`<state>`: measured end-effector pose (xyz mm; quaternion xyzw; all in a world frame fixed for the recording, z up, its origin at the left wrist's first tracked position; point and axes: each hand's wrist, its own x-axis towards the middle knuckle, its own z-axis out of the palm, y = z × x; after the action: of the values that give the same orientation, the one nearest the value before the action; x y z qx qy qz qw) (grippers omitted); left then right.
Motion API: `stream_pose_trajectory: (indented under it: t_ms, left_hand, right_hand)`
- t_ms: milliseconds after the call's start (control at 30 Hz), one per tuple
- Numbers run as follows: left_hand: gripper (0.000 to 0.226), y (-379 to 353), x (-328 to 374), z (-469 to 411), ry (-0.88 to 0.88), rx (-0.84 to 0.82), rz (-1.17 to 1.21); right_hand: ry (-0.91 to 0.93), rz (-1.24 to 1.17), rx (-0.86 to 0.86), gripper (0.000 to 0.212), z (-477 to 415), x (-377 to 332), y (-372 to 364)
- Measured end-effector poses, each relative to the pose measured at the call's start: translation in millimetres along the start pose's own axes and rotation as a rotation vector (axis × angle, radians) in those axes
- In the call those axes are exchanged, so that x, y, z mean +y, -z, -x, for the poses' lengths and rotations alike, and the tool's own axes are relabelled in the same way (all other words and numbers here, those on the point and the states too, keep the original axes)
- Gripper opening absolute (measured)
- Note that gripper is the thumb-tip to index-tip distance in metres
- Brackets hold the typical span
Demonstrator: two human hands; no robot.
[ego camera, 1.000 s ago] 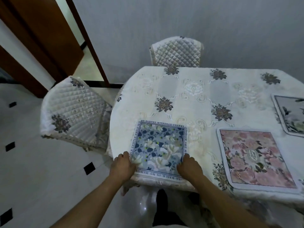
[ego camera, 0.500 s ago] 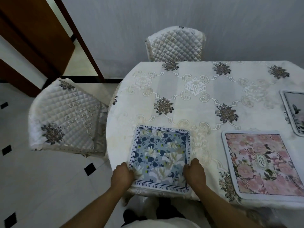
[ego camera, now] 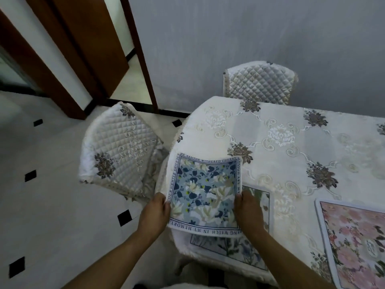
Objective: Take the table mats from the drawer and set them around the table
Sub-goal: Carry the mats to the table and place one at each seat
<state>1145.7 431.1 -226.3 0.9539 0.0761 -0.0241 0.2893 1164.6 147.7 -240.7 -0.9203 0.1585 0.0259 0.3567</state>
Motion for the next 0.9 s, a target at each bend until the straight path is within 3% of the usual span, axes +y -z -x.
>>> stream_pose_trajectory:
  t_ms: [500,900]
  left_hand:
    - [0.02,234,-255,-7,0.126,0.304,0.127]
    - [0.018,315,-348,-139,0.138,0.339,0.164]
  right_hand:
    - [0.297,-0.006,-0.003,0.03,52,-292,-170]
    - [0.277,-0.023,0.026,0.033,-18,-429,-263]
